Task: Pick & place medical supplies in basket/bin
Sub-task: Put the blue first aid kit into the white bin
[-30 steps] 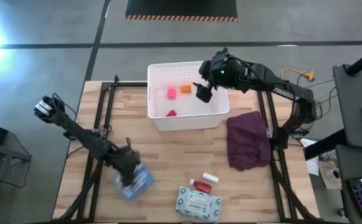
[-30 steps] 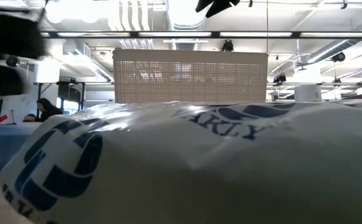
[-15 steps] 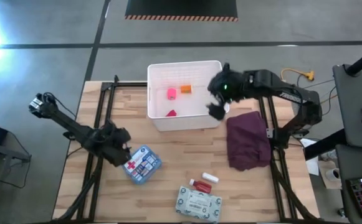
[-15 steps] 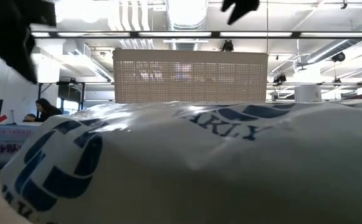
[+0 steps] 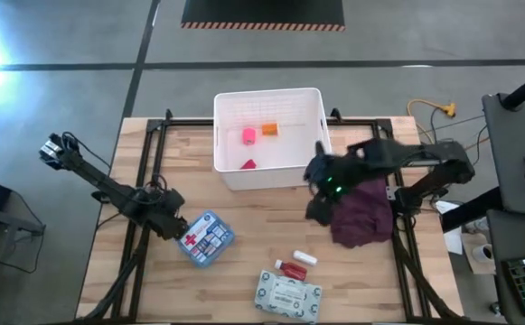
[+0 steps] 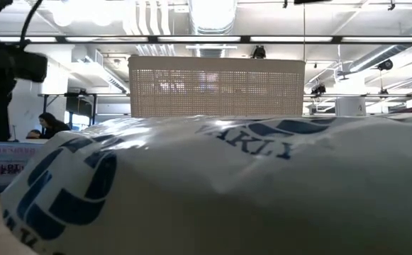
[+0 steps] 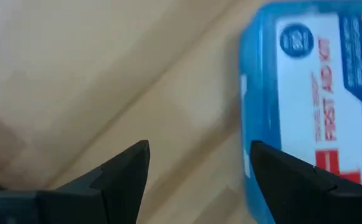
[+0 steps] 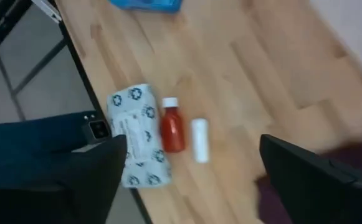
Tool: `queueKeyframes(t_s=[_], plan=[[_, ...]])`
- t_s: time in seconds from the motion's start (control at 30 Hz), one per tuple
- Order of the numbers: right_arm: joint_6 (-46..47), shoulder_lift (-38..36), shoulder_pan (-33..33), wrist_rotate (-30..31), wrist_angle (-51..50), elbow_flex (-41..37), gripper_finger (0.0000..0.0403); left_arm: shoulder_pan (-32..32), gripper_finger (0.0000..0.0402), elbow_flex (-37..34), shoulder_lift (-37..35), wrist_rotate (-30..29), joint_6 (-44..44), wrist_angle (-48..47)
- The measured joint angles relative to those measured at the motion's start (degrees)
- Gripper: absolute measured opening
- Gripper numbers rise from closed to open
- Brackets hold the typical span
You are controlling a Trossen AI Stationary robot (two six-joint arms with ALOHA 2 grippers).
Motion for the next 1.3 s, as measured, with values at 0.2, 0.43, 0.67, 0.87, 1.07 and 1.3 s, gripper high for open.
queueKeyframes(t_s=[0.2,0.43,0.67,0.87,1.07,1.3], plan=[[7.99,2.64,4.0,-3.36,21.09,-10.71,0.0251,-0.13,0.0242,-5.13,-3.85,10.52,2.81,9.65],[16.76,7.24,4.43,1.43,35.05,-18.06,0.0137,-0.15,0.0154,-8.9,-4.43,10.94,3.18,15.57],[15.54,15.78,4.31,-1.09,37.3,-18.2,0.0075,-0.16,0.0069,-10.65,-3.62,11.52,2.25,27.85],[7.92,22.13,4.31,-3.77,40.34,-16.04,0.0057,0.02,0.0046,-11.44,1.56,1.01,-3.04,42.28],[1.05,26.13,4.1,-3.78,41.45,-15.39,0.0063,-0.02,0.0045,-8.71,10.76,-4.75,-1.7,47.62],[-1.14,28.89,4.21,-5.79,46.78,-15.36,0.0062,-1.74,0.0045,7.59,16.35,-4.35,2.44,23.41]])
